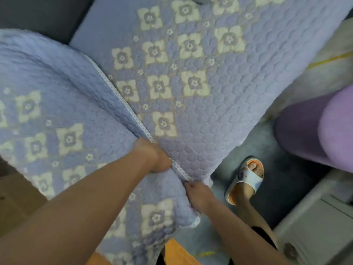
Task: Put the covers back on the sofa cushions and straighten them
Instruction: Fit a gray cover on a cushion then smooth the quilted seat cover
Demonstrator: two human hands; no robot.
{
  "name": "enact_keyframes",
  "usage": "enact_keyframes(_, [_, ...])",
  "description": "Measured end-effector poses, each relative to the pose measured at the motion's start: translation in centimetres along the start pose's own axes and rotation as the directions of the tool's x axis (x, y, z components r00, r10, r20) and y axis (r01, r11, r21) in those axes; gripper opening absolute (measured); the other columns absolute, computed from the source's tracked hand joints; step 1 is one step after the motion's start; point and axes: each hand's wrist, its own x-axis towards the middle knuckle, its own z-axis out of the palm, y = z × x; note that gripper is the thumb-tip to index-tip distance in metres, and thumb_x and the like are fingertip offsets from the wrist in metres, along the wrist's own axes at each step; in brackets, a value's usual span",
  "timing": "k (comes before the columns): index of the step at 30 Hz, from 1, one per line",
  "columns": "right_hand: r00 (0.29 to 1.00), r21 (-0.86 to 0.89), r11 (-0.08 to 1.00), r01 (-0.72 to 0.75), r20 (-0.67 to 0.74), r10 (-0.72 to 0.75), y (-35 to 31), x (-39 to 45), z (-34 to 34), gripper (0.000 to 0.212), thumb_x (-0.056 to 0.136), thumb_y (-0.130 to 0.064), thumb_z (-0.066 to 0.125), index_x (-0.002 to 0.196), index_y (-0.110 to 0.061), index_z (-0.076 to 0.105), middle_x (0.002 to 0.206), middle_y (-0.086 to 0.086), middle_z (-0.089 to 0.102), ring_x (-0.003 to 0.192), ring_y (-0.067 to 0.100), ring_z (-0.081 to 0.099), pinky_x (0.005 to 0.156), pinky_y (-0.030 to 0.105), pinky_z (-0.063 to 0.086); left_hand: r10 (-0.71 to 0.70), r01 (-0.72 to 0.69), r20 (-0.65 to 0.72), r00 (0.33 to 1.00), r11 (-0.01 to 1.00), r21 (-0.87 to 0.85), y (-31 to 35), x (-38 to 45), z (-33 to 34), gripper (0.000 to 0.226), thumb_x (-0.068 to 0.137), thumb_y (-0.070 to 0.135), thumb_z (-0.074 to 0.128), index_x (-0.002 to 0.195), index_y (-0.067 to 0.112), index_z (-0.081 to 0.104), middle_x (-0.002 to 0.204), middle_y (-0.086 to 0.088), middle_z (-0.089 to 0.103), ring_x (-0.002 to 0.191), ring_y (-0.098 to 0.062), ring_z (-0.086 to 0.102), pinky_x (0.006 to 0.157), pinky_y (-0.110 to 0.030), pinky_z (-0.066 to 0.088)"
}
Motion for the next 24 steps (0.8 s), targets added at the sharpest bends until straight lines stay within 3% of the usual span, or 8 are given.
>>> enact_keyframes(3, [0.978,-0.147,0.987,0.069,-0.185,-0.096,-0.5,-0.5,-2.6,0.026,0.09,-0.032,0.035,0.073,-0.02,0.051,0.094,0.011,0.068,0.086,0.031,0.059,0.072,0.036,0.048,-0.038,0.042,-0.074,0.997,0.998,0.047,0.7,-0.1,1.1,0.059,0.097,0.044,0.017,0.14,0.028,0.053,0.15,-0.001,0.049,0.138,-0.028,0.041,0.115,-0.053,0.018])
enact_keyframes(6, [0.952,-0.242,0.944,0.224,-0.153,-0.265,-1.9,-0.4,-5.2,0.023,0.093,-0.021,0.041,0.1,-0.024,0.063,0.108,0.005,0.066,0.102,0.029,0.06,0.086,0.041,0.05,-0.097,0.1,-0.18,0.979,0.995,0.006,1.7,-0.6,1.3,0.049,0.095,0.037,0.024,0.114,0.029,0.069,0.132,0.001,0.062,0.127,-0.023,0.047,0.11,-0.049,0.021])
enact_keyframes(9, [0.915,-0.322,0.873,0.368,-0.041,-0.401,-3.9,-0.5,-8.6,0.046,0.095,-0.01,0.046,0.14,-0.019,0.049,0.142,0.002,0.047,0.126,0.022,0.048,0.104,0.036,0.041,-0.176,0.171,-0.2,0.964,0.984,-0.043,2.6,-0.6,1.4,0.052,0.096,0.044,0.026,0.128,0.029,0.064,0.142,0.002,0.055,0.137,-0.022,0.038,0.115,-0.05,0.013])
enact_keyframes(15, [0.888,-0.547,0.72,0.428,0.105,-0.448,-7.9,1.5,-13.4,0.056,0.1,-0.014,0.044,0.154,-0.019,0.029,0.163,0.004,0.013,0.15,0.02,0.016,0.119,0.031,0.019,-0.174,0.164,-0.186,0.967,0.984,-0.068,4.0,-1.3,1.6,0.063,0.095,0.054,0.034,0.151,0.027,0.039,0.159,0.0,0.033,0.15,-0.03,0.017,0.118,-0.057,-0.003])
enact_keyframes(18, [0.906,-0.619,0.674,0.403,0.166,-0.389,-11.1,2.3,-14.0,0.056,0.102,-0.019,0.042,0.155,-0.017,0.025,0.164,0.005,0.011,0.15,0.021,0.015,0.119,0.031,0.017,-0.204,0.134,-0.242,0.949,0.952,-0.274,3.8,-1.8,1.5,0.05,0.098,0.045,0.038,0.141,0.025,0.053,0.15,-0.002,0.046,0.143,-0.027,0.031,0.12,-0.049,0.006])
enact_keyframes(20, [0.903,-0.625,0.663,0.413,0.188,-0.386,-14.5,2.9,-13.7,0.053,0.101,-0.016,0.044,0.153,-0.012,0.031,0.16,0.007,0.021,0.146,0.022,0.026,0.114,0.028,0.025,-0.301,0.032,-0.312,0.901,0.764,-0.645,2.9,-2.1,0.1,0.036,0.096,0.033,0.047,0.126,0.018,0.06,0.132,-0.005,0.055,0.128,-0.025,0.047,0.113,-0.038,0.029])
enact_keyframes(22, [0.905,-0.62,0.669,0.411,0.188,-0.382,-18.4,3.7,-13.1,0.047,0.099,-0.011,0.046,0.146,-0.008,0.042,0.153,0.011,0.037,0.138,0.026,0.038,0.107,0.03,0.034,-0.449,-0.118,-0.284,0.847,0.362,-0.925,1.2,-2.2,-1.7,0.031,0.095,0.022,0.048,0.122,0.009,0.059,0.123,-0.011,0.056,0.118,-0.028,0.055,0.098,-0.035,0.046])
enact_keyframes(24, [0.916,-0.617,0.686,0.386,0.168,-0.365,-21.4,4.6,-13.0,0.052,0.098,-0.011,0.048,0.149,-0.01,0.039,0.154,0.01,0.039,0.136,0.026,0.044,0.101,0.03,0.039,-0.496,-0.164,-0.128,0.859,-0.029,-0.986,-0.9,-2.1,-3.1,0.033,0.097,0.018,0.047,0.126,0.003,0.054,0.129,-0.015,0.055,0.115,-0.031,0.057,0.093,-0.033,0.049])
